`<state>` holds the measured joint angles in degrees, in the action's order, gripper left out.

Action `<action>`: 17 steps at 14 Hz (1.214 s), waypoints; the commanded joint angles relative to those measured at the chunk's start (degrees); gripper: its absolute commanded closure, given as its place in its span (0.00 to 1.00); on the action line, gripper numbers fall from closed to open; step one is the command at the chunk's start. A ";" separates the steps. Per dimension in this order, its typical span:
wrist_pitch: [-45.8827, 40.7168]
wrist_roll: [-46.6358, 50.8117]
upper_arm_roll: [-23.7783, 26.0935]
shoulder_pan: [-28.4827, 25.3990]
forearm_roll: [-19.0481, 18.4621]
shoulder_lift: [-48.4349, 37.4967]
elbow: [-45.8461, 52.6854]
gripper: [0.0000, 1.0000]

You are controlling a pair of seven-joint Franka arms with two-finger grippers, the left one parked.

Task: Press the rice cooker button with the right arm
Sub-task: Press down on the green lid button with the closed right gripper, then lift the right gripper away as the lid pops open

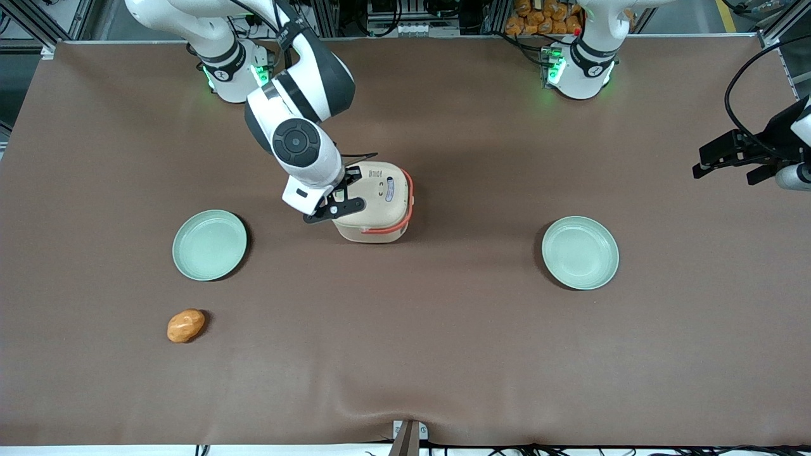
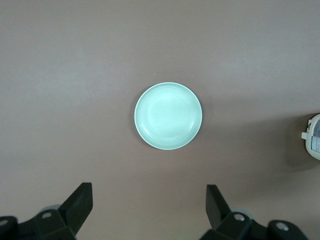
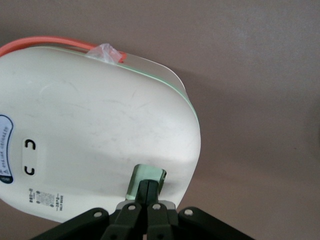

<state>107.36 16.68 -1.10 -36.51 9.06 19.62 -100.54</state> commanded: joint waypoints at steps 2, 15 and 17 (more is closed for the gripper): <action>1.28 0.46 -0.48 -0.85 0.52 0.34 -0.27 0.95; -13.83 0.20 -0.39 7.31 -0.01 -12.49 11.77 0.00; -16.99 -0.06 0.22 12.31 -0.27 -15.39 12.03 0.00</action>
<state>93.07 16.63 -2.13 -28.87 8.92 7.80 -88.07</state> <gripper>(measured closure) 0.079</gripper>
